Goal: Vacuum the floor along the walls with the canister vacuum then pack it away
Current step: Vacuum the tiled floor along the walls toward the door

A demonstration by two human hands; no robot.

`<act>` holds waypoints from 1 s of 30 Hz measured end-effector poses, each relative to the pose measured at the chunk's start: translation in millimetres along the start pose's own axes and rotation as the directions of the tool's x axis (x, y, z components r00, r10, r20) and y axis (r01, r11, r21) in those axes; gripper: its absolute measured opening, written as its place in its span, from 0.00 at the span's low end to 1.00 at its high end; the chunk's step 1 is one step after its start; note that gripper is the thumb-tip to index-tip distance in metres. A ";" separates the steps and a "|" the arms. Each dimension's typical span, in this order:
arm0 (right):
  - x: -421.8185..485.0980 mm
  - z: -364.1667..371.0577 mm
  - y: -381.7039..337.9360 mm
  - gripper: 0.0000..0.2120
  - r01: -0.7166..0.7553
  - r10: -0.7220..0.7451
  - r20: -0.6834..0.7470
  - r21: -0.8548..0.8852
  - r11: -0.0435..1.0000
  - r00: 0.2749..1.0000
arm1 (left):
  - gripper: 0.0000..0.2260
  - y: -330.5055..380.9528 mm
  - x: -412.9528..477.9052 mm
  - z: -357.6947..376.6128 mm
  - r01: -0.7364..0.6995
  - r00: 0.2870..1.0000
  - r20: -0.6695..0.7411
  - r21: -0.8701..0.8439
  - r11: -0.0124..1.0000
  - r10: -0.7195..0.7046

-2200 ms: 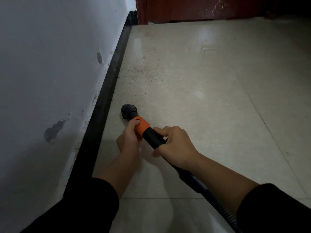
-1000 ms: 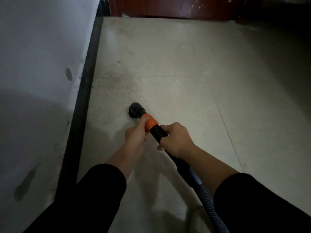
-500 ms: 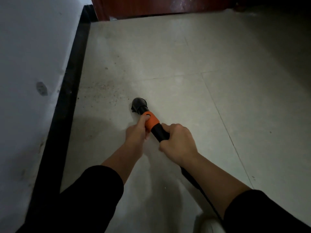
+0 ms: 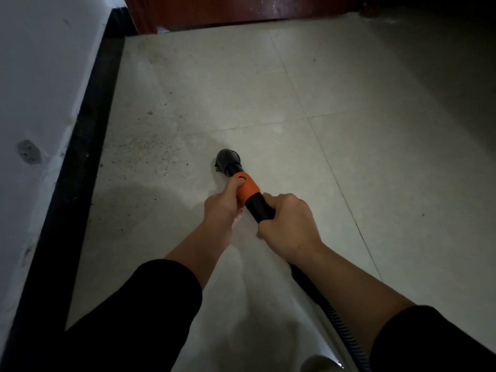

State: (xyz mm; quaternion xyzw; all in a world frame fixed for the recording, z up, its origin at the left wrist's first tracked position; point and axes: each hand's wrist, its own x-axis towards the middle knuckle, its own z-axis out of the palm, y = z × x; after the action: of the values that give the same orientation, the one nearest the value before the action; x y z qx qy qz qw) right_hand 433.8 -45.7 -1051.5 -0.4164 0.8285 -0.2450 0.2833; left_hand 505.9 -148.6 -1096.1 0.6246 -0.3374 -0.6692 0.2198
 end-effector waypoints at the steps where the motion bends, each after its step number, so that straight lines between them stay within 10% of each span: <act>1: -1.5 -0.9 1.5 0.09 -0.006 0.006 -0.007 0.001 1.000 1.000 | 0.15 -1.1 -1.6 1.5 -0.003 1.000 0.015 0.005 1.000 0.003; 30: -25.1 12.6 -52.6 0.22 0.022 -0.046 0.278 0.089 0.996 0.960 | 0.15 -4.9 -37.1 -86.5 0.001 0.988 -0.153 -0.099 0.995 -0.017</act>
State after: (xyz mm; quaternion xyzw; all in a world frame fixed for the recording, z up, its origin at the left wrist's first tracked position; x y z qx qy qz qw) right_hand 483.7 -55.1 -1020.2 -0.4484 0.7619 -0.2235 0.4105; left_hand 596.1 -134.1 -1073.5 0.6640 -0.2831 -0.6361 0.2728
